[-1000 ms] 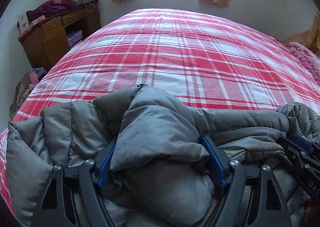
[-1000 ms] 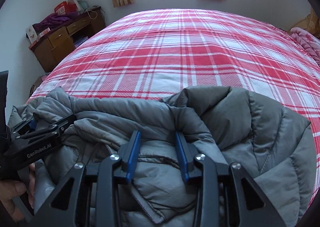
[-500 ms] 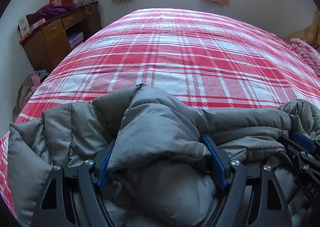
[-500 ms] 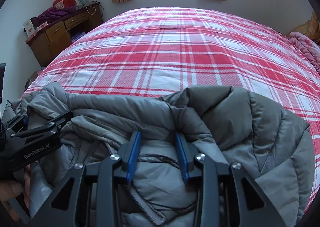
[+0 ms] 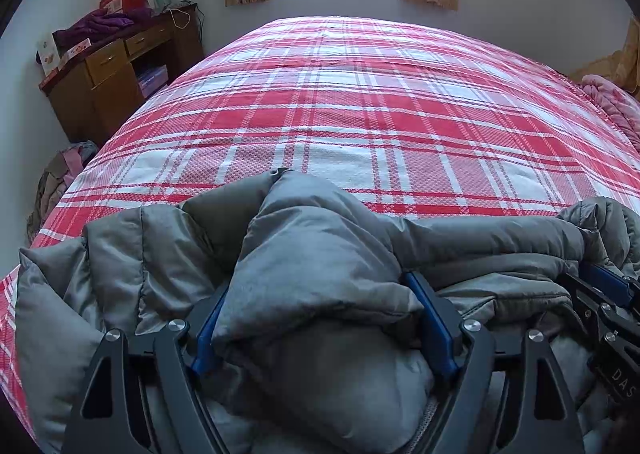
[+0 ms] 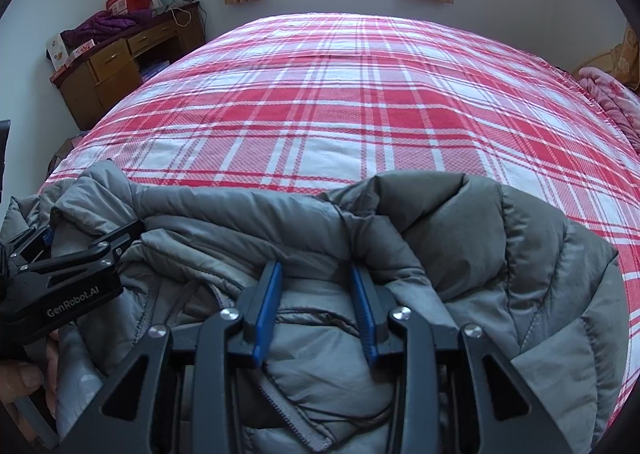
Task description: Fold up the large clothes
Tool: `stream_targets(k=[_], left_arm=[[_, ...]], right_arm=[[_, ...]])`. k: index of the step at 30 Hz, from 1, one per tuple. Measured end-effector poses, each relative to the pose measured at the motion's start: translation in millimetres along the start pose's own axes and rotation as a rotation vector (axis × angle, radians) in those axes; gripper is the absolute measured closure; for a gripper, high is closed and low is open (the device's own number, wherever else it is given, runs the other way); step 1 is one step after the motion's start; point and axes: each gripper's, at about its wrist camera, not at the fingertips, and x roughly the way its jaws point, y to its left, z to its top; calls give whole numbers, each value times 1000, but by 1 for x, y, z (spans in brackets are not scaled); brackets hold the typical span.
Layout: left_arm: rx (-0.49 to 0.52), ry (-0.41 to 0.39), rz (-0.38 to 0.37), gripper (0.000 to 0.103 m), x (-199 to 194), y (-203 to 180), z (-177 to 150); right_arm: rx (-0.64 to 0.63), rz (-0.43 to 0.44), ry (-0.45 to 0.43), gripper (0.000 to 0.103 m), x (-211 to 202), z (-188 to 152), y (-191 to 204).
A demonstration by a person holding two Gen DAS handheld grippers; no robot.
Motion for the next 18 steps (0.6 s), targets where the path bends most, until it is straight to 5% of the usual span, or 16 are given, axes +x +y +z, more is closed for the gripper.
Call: stream_targets(k=[10,13,17,18], left_arm=[[35,18,44,18,2,-7,3],[-21,52,-22,18,-22,11,20],[-35,-8,-104,18,-93,44,15],[-22,-25,-113,18,-112,53,3]], right_arm=[[-19,-21,8,65,2,1,3],[-52,-21,30,64,-1,7,4],[-37,-29,-5,26,-43,6,-16],[-34,-37,-28,23,-62,-1,-23]])
